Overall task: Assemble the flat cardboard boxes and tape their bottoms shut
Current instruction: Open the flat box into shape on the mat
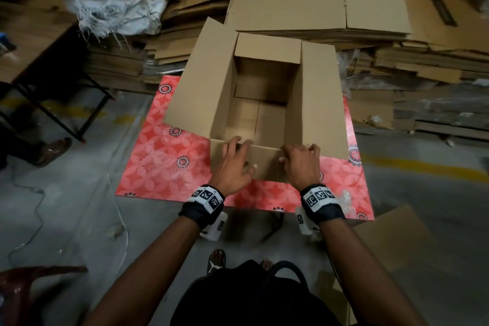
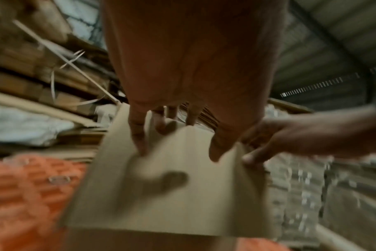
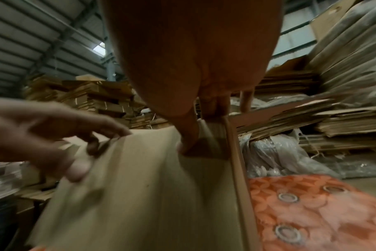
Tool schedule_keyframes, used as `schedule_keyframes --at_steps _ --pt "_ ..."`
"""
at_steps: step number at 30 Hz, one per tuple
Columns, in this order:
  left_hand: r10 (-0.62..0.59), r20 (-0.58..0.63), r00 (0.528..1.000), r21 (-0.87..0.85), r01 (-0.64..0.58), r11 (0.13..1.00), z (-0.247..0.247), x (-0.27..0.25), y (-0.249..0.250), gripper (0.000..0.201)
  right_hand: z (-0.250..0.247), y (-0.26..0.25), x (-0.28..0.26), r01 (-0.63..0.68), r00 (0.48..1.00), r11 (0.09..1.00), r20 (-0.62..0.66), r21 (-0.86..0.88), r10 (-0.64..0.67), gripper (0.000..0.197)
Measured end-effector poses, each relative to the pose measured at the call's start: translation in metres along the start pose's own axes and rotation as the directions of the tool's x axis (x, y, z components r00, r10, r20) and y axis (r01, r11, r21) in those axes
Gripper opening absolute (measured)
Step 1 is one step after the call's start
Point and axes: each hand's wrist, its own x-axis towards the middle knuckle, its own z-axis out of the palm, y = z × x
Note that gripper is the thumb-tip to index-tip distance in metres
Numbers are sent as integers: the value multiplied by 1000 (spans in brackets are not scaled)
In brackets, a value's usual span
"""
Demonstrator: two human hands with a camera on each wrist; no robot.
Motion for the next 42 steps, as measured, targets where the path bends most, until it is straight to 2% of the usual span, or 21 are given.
schedule_keyframes --at_steps 2,5,7,9,11,12,13,14,17,20,23,25,27,30,32,34,36,38,41,42 --pt "-32 -40 999 -78 29 997 3 1 0 55 -2 -10 0 1 1000 1000 12 -28 -1 7" --pt "-128 -188 974 -131 104 986 -5 3 -6 40 -2 -33 -4 55 997 998 44 22 -56 13" --pt "-198 -264 944 -133 168 977 -15 5 -17 40 3 -50 -9 118 990 978 51 169 -128 19" --pt "-234 -274 933 -97 215 972 -26 8 -34 43 9 -63 -10 180 976 919 53 351 -211 31" --pt "-246 -262 933 -94 230 969 -37 12 -54 45 11 -66 -6 176 967 808 57 562 -250 43" --pt "-254 -265 930 -105 234 967 -43 14 -64 44 9 -65 -2 159 969 762 50 628 -243 49" --pt "-267 -273 924 -117 243 963 -50 17 -72 43 7 -61 3 147 974 756 39 637 -222 54" --pt "-287 -280 916 -132 259 957 -58 20 -79 42 5 -57 8 149 980 794 21 589 -199 56" --pt "-355 -273 894 -229 298 927 -78 27 -102 44 2 -41 27 158 985 951 24 265 -171 56" --pt "-340 -293 893 -287 258 923 -91 24 -116 46 1 -33 43 136 984 971 86 197 -155 55" --pt "-289 -325 900 -159 249 955 -90 15 -99 47 6 -42 58 192 967 979 159 67 -201 74" --pt "-200 -313 929 -99 177 979 -85 7 -72 50 8 -50 65 220 958 975 188 -11 -214 74" --pt "-116 -248 962 -20 114 993 -74 2 -48 62 11 -58 68 218 960 976 186 -26 -209 67" --pt "-142 -83 986 167 154 974 -53 1 -26 67 17 -66 66 213 970 974 137 -77 -201 67" --pt "-136 -48 990 251 143 957 -41 -1 -27 64 21 -68 64 206 976 975 94 -80 -198 64" --pt "-88 -79 993 301 108 947 -37 -6 -42 58 24 -71 60 220 975 973 53 -66 -217 55" --pt "-7 -134 991 322 50 945 -40 -14 -63 54 27 -75 53 233 972 972 41 -36 -231 55" --pt "52 -168 984 302 1 953 -53 -21 -78 58 30 -78 48 257 965 965 32 45 -258 55" --pt "63 -209 976 371 20 929 -75 -20 -98 59 29 -72 47 290 955 937 1 195 -296 43" --pt "49 -226 973 416 51 908 -81 -17 -106 57 29 -67 49 286 958 940 -26 189 -286 42"
